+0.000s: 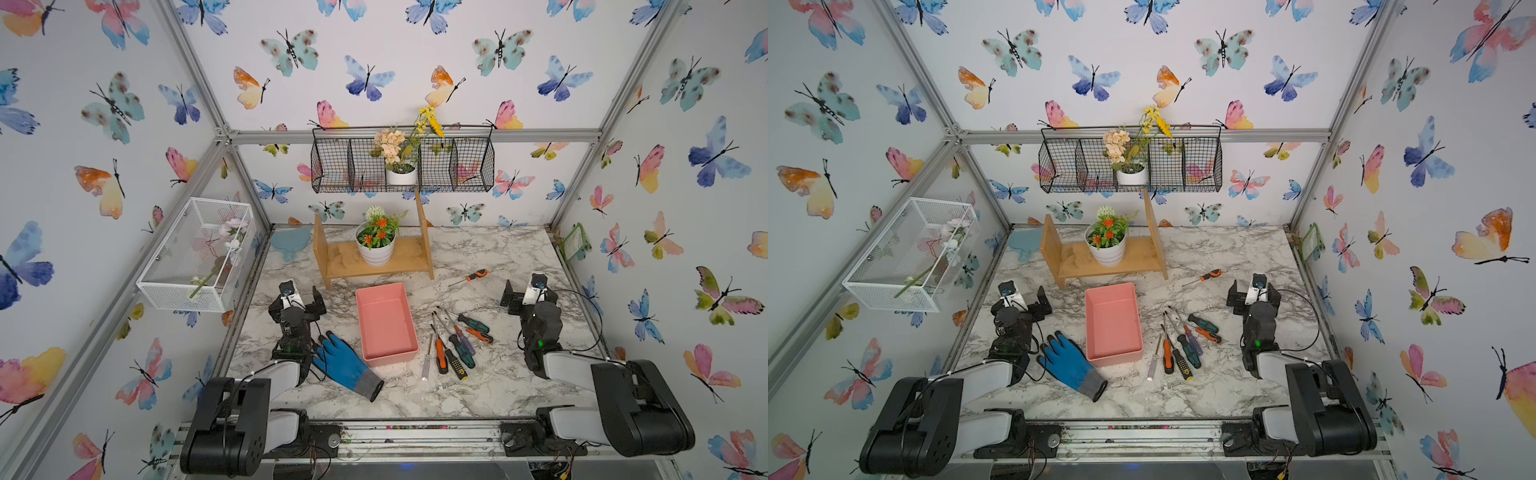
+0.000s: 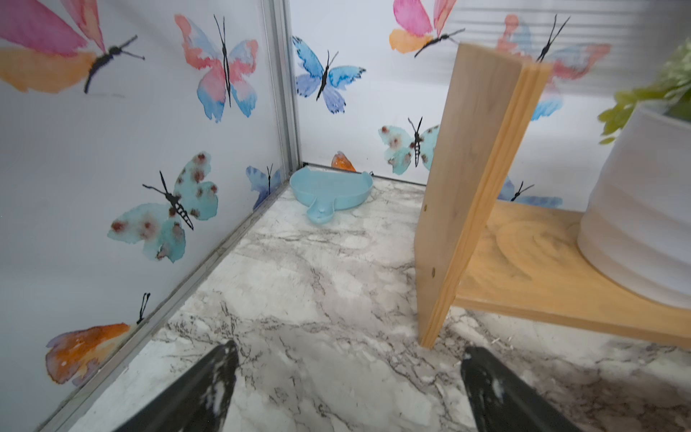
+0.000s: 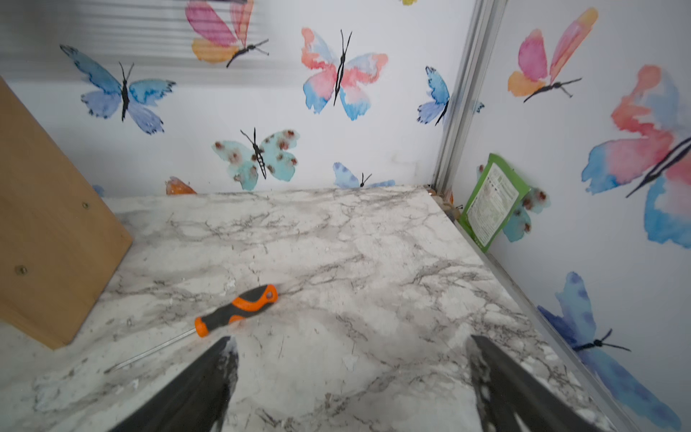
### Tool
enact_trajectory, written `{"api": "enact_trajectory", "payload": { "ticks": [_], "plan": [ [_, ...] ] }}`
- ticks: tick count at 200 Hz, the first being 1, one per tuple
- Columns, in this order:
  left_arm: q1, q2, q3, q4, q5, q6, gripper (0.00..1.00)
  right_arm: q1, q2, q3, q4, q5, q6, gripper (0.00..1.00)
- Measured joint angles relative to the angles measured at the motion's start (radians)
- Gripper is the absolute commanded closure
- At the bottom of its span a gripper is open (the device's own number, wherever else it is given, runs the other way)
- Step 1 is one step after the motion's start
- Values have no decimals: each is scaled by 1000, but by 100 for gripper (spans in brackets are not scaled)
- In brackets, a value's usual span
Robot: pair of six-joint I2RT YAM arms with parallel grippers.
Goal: Put the screwdriver on the desktop into the storage box
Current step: Pick up the screwdriver from the center of the board.
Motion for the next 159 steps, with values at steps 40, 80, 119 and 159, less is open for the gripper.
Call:
{"api": "enact_trajectory", "payload": {
  "ticks": [40,80,119,159],
  "plan": [
    [0,-137,113,-245,-35,-108,1,0,10,340,-438,31,265,7],
    [0,-137,286,-591,-43,-263,1,0,180,533,-749,-91,505,23],
    [0,-140,336,-780,105,-342,0,1,275,621,-946,-242,516,28],
    [-9,-155,335,-914,248,-404,12,30,276,729,-1126,-389,361,35]
  ]
}}
